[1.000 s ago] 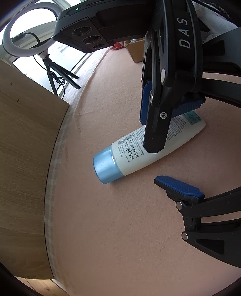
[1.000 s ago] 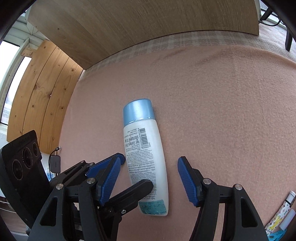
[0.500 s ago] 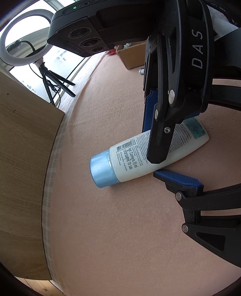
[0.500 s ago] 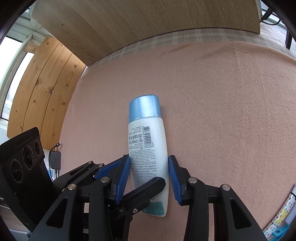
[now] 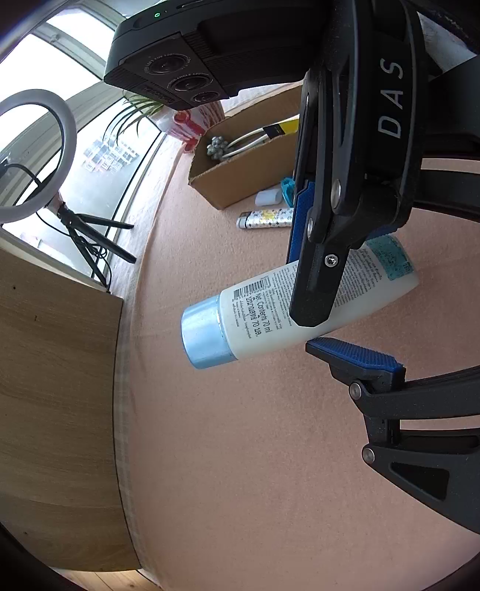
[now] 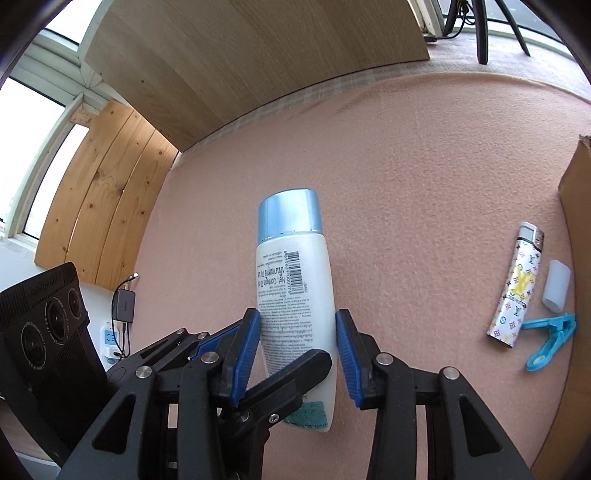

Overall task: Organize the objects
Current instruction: 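Carry the lotion bottle into the box and open the right gripper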

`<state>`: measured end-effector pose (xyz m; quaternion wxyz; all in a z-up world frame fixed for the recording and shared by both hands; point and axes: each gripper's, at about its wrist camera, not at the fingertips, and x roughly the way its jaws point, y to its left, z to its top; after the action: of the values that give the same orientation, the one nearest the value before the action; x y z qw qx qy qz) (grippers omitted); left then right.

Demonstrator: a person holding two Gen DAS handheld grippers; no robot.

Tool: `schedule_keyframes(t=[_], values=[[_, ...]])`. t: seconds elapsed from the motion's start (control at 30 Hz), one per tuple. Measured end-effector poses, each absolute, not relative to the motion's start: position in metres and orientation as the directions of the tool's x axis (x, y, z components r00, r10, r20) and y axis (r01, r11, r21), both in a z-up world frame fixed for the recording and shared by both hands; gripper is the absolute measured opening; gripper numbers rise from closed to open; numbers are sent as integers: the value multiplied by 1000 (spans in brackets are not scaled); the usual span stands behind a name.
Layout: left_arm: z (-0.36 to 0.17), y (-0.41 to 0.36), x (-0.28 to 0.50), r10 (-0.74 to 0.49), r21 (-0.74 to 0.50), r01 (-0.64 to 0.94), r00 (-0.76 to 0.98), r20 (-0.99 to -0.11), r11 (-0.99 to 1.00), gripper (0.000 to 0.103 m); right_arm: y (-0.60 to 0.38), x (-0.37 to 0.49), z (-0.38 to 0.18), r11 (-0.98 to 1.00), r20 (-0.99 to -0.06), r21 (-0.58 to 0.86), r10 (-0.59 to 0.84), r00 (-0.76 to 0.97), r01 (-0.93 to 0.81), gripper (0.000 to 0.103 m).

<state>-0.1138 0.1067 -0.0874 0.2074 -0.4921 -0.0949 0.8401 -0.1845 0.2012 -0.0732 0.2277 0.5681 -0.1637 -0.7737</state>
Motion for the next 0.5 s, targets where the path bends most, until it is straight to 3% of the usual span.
schedule_keyframes(t=[0.5], values=[[-41, 232, -93, 532, -347, -453, -391, -751, -822, 53, 306, -115, -22, -870, -780, 489, -464, -420, 53, 38]])
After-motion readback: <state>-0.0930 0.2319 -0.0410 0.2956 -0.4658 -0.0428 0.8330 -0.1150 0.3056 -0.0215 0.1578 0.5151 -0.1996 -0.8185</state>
